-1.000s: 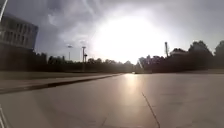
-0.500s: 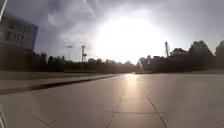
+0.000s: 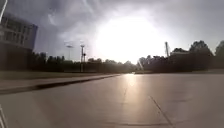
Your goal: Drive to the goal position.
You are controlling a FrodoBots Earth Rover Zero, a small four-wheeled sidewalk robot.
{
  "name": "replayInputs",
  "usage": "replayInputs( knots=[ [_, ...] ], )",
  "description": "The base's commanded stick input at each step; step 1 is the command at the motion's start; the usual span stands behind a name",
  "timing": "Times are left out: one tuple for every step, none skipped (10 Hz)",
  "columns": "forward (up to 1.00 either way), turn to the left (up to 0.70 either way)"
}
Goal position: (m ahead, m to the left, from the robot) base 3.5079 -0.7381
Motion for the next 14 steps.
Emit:
replayInputs(
  knots=[
    [0.70, 0.00],
    [0.70, 0.00],
    [0.70, 0.00],
    [0.70, 0.00],
    [0.70, 0.00],
    [0.70, 0.00],
    [0.70, 0.00],
    [0.70, 0.00],
    [0.70, 0.00],
    [0.70, 0.00],
    [0.70, 0.00],
    [0.70, 0.00],
    [0.70, 0.00],
    [0.70, 0.00]
  ],
)
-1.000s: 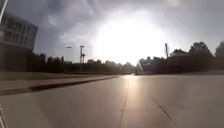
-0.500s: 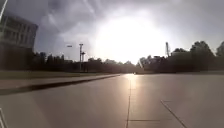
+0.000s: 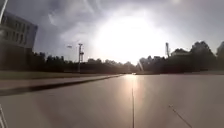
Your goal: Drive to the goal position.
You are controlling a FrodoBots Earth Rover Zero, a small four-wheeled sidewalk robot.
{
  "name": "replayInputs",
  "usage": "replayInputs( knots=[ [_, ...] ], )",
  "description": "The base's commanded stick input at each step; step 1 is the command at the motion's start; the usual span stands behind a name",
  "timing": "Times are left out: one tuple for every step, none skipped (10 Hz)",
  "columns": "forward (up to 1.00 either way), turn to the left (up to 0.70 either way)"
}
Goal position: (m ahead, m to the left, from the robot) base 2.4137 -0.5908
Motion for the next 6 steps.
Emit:
replayInputs(
  knots=[
    [0.70, 0.00],
    [0.70, 0.00],
    [0.70, 0.00],
    [0.70, 0.00],
    [0.70, 0.00],
    [0.70, 0.00]
  ],
)
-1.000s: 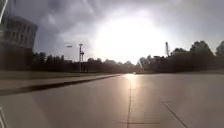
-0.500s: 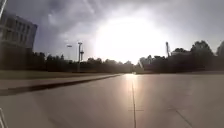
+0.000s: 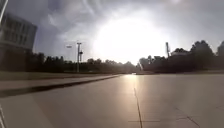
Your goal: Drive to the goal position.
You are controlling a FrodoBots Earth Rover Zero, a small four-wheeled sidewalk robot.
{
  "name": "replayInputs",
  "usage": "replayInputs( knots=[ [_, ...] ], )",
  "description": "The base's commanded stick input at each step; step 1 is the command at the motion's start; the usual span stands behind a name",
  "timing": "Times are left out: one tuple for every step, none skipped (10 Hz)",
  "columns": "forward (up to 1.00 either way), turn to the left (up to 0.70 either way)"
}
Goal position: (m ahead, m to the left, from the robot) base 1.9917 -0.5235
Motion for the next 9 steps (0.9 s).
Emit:
replayInputs(
  knots=[
    [0.70, 0.00],
    [0.70, 0.00],
    [0.70, 0.00],
    [0.70, 0.00],
    [0.70, 0.00],
    [0.70, 0.00],
    [0.70, 0.00],
    [0.70, 0.00],
    [0.70, 0.00]
  ],
)
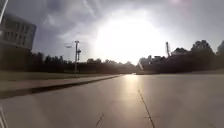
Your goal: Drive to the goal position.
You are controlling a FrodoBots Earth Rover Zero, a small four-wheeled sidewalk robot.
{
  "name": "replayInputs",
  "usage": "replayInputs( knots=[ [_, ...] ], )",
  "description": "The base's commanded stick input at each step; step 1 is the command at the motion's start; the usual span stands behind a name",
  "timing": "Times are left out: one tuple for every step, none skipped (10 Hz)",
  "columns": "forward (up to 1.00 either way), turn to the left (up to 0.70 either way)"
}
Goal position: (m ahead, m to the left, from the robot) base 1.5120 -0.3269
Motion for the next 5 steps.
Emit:
replayInputs(
  knots=[
    [0.70, 0.00],
    [0.70, 0.00],
    [0.70, -0.11],
    [0.70, -0.33],
    [0.70, -0.23]
  ],
)
